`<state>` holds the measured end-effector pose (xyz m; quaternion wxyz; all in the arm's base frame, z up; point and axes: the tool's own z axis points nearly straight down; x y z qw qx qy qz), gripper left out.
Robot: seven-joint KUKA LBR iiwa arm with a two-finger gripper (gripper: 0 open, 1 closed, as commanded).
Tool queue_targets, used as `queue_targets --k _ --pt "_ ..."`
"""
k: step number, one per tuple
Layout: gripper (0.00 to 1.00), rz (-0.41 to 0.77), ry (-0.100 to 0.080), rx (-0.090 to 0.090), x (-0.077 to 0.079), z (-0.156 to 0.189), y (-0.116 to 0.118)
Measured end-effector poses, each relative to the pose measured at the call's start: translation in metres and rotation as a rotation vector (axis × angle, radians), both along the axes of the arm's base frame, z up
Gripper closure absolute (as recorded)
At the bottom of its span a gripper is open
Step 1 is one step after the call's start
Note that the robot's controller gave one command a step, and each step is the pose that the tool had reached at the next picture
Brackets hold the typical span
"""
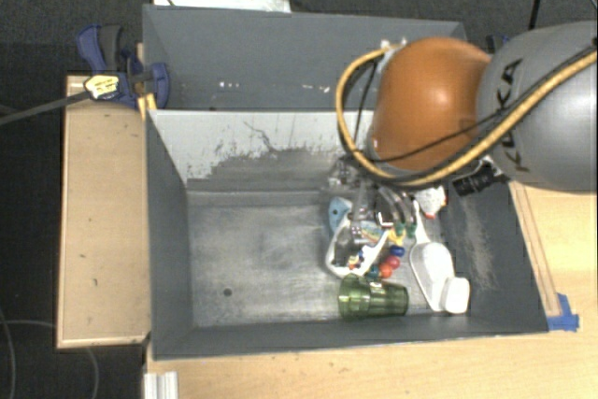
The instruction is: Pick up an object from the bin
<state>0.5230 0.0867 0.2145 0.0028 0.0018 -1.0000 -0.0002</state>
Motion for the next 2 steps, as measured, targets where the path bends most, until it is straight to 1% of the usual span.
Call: queue_targets --k 1,2 --pt "0.00 -0.003 -0.009 0.001 0.002 0.004 -0.001" --pt "0.00 0.129 -0.011 0.001 0.012 -0.035 -0.027"
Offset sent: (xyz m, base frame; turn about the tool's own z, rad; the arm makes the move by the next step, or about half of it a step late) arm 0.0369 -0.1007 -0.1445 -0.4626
